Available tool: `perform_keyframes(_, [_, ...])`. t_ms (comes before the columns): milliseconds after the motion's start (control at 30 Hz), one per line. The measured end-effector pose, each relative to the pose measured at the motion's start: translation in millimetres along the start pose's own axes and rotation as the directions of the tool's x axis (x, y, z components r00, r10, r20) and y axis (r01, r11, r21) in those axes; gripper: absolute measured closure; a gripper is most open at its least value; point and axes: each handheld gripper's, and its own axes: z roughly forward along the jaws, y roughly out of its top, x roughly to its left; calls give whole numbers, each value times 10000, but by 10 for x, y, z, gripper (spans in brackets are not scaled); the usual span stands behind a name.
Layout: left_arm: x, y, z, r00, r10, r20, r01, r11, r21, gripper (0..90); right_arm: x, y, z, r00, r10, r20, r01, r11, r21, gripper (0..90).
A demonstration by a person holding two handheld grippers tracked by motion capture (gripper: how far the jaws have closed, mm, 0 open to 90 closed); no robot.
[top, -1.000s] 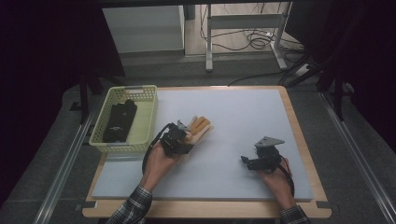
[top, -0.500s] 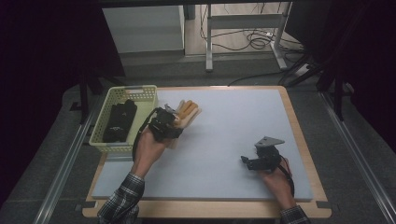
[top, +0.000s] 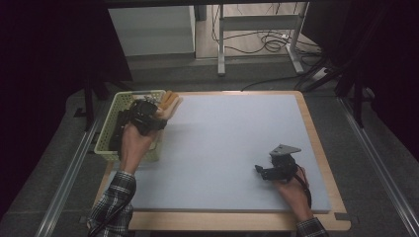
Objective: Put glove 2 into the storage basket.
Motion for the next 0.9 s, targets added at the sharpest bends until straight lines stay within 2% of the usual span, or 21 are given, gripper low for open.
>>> perform_keyframes(200, [303, -27, 19, 9967, -602, -535, 612, 9980, 177, 517, -1, 0, 0, 10000, -5, 2, 5, 10000, -1, 187])
perform_keyframes(333, [451, -54, 105, 9917, -871, -941, 902, 9955, 292, 513, -1, 0, 0, 10000, -2, 2, 2, 10000, -2, 187])
perform_keyframes(433, [546, -78, 209, 9885, -1130, -1003, 1178, 9921, 432, 511, 0, 0, 0, 10000, -1, 1, 1, 10000, 0, 187])
perform_keyframes(600, [613, -106, 402, 9836, -1348, -1198, 1425, 9881, 582, 508, 0, 0, 0, 10000, 6, -2, -6, 10000, -3, 188])
perform_keyframes(733, [626, -125, 574, 9824, -1333, -1311, 1456, 9852, 899, 506, 0, 0, 0, 10000, 3, -3, -3, 10000, -6, 187])
perform_keyframes(900, [608, -140, 774, 9838, -1108, -1411, 1314, 9804, 1468, 499, -1, 0, 0, 10000, 4, -5, -4, 10000, -9, 187])
